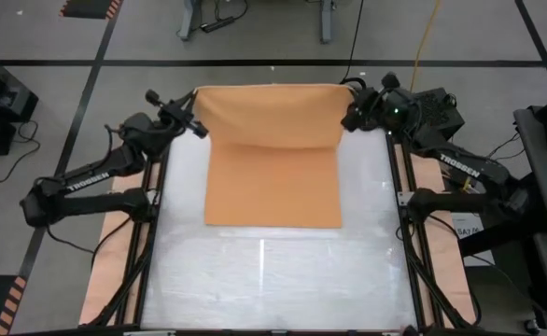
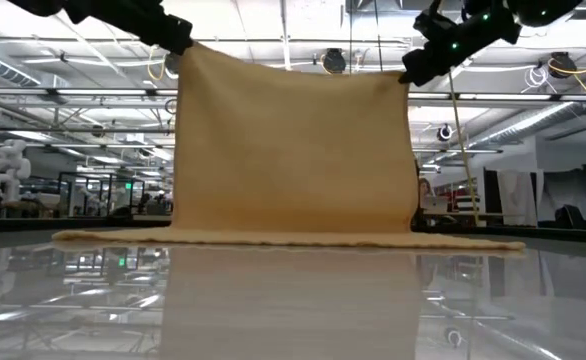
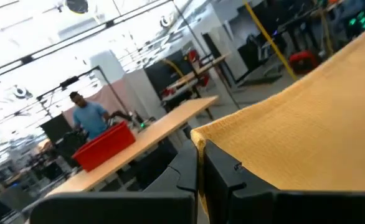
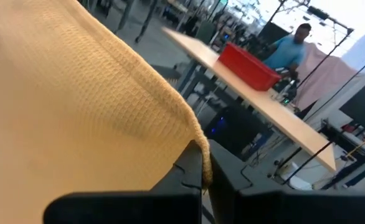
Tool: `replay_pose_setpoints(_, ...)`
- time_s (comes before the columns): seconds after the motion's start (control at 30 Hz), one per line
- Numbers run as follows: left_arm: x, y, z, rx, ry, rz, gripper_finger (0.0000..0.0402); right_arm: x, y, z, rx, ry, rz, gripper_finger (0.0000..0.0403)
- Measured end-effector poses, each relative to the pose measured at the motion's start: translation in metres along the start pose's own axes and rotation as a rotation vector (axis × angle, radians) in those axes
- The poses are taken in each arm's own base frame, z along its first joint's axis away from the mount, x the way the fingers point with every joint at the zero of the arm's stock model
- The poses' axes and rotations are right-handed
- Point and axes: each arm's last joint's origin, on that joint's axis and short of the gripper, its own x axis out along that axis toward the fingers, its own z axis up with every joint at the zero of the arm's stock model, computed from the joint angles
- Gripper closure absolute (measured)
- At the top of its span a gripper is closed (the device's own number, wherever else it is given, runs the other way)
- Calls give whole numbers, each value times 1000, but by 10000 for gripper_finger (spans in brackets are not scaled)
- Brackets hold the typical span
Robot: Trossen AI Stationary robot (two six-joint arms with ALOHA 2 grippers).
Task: Roll towel
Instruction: Roll the yellow towel
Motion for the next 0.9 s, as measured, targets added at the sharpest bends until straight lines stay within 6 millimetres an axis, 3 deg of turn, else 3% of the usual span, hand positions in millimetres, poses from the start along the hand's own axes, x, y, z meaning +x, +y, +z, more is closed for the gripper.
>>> replay_pose_setpoints(0.23, 8, 10, -9, -28, -28, -62, 392, 11, -15, -11, 46, -19, 39, 401)
replay_pose_setpoints(0.63, 12, 4, -25, 24, 76, -167, 392, 13, -8, -26, 115, 86, 187, 401)
replay_pose_setpoints(0.9, 13, 5, -23, 24, 59, -149, 392, 14, -12, -24, 115, 73, 138, 401)
